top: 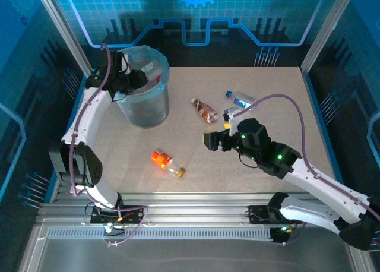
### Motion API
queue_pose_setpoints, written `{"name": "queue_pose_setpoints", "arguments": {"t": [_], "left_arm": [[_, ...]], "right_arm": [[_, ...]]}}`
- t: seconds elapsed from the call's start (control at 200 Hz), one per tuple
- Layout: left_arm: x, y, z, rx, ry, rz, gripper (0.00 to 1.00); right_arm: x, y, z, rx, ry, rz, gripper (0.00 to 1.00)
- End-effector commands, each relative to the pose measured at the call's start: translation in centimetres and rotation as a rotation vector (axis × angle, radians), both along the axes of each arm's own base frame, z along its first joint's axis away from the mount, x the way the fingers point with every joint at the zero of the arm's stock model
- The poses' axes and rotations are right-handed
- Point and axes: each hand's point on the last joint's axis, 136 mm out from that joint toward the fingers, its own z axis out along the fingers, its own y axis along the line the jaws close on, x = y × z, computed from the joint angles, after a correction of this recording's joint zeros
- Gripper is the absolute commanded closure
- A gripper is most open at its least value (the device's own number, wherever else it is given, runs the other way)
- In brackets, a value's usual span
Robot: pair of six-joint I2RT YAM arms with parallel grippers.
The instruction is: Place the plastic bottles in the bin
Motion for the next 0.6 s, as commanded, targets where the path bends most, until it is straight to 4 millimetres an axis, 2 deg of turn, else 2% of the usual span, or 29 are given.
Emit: {"name": "queue_pose_setpoints", "arguments": {"t": [0.0, 0.13, 0.225, 0.425, 0.595], "left_arm": [[-1.2, -0.5, 1.6, 0.010, -0.028, -0.041, 0.61], [-1.1, -0.4, 1.1, 0.017, -0.010, -0.040, 0.61], [-1.0, -0.5, 2.1, 0.020, -0.035, -0.043, 0.61], [-0.4, -0.1, 6.4, 0.046, -0.122, -0.041, 0.61], [-1.6, -0.5, 10.9, 0.030, -0.235, -0.045, 0.63]], "right_arm": [[0.4, -0.1, 0.7, 0.027, 0.003, -0.024, 0.07], [0.4, -0.2, 0.4, 0.026, 0.013, -0.026, 0.07], [0.3, -0.4, 0.3, 0.023, 0.015, -0.036, 0.07], [0.5, -0.8, 0.1, 0.002, 0.017, -0.053, 0.07], [0.4, 0.2, -0.1, -0.008, 0.043, -0.011, 0.12]]}}
